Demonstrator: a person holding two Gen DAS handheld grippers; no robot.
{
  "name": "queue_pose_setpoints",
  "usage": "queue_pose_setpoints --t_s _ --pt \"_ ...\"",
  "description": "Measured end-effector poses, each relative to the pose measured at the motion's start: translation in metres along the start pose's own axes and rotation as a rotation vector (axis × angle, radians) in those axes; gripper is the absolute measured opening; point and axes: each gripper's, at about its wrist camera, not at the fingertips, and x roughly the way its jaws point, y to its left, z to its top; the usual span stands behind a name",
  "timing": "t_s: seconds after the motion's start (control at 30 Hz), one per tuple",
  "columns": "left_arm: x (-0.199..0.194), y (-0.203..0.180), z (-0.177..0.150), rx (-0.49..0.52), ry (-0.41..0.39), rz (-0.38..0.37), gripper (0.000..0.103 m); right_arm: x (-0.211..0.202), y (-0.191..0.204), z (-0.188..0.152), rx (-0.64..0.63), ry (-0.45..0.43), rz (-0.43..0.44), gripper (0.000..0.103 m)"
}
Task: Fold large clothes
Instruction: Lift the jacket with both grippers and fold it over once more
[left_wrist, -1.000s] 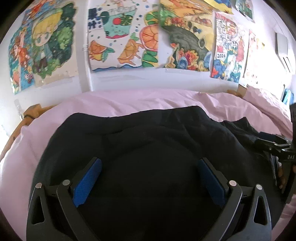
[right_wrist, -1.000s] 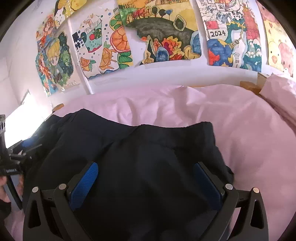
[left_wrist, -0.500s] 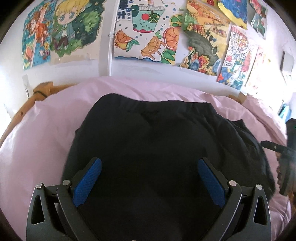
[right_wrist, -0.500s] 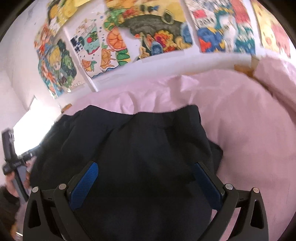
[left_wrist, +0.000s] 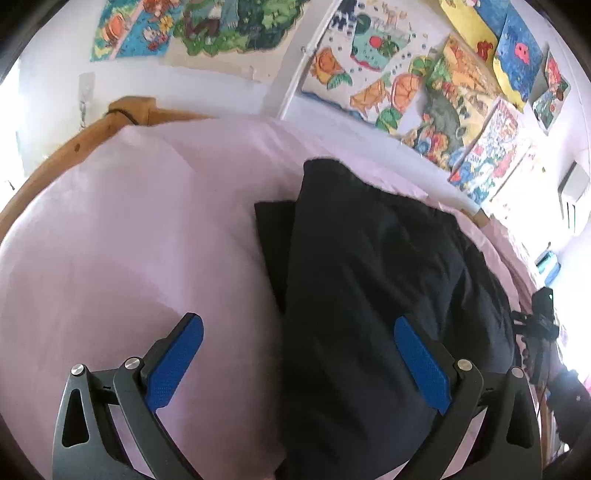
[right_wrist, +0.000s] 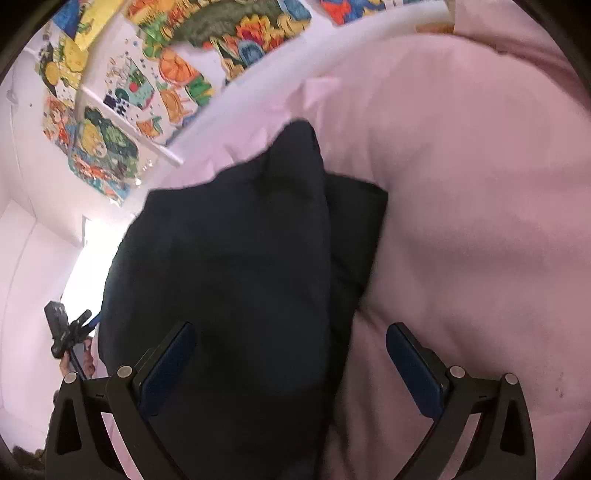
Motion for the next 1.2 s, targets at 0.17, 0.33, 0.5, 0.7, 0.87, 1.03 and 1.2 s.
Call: queue_pose_setpoints --t_s 0.17,0.33,0.5,0.7,0.87,1.03,1.2 --pt "0.012 0.007 0.002 0.047 0.065 -0.135 0.102 0.013 -0.012 -0.001 -0.008 0.051 0.069 0.103" --pt "0.027 0.013 0.008 0.098 0.144 -0.226 0.102 0.020 -0.022 0.001 -0.023 0.081 0.152 0.103" --pt "0.041 0.019 0.012 0.095 0.198 -0.294 0.102 0.029 -0.025 -0.001 -0.059 0.111 0.192 0.103" --pt "0.058 0.009 0.011 0.162 0.294 -0.372 0.102 0.040 -0.017 -0.004 -0.112 0.132 0.246 0.103" --pt "0.072 0.013 0.013 0.179 0.378 -0.414 0.102 0.048 -0.015 -0.004 -0.118 0.148 0.286 0.103" --pt "0.085 0.024 0.016 0.186 0.440 -0.412 0.102 0.054 -0.015 -0.005 -0.109 0.163 0.296 0.103" --pt "0.092 0.028 0.018 0.205 0.484 -0.427 0.102 0.060 -0.014 -0.005 -0.099 0.169 0.310 0.103"
